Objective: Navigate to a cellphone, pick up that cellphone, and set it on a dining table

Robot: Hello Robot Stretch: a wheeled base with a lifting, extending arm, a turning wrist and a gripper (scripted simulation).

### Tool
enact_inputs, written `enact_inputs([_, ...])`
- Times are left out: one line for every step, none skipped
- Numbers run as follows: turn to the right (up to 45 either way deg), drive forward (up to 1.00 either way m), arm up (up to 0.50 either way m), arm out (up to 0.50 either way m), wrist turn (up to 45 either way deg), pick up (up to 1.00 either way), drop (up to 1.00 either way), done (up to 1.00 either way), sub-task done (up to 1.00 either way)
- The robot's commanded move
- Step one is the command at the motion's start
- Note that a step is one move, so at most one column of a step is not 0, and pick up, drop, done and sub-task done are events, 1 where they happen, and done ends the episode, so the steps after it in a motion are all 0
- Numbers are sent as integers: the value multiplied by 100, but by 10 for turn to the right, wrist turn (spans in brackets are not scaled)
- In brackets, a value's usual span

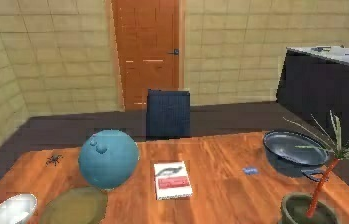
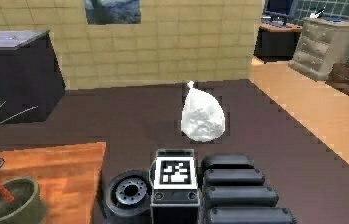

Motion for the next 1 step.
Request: enact_inputs([450, 0, 0, 0, 0, 0, 0, 0, 0])
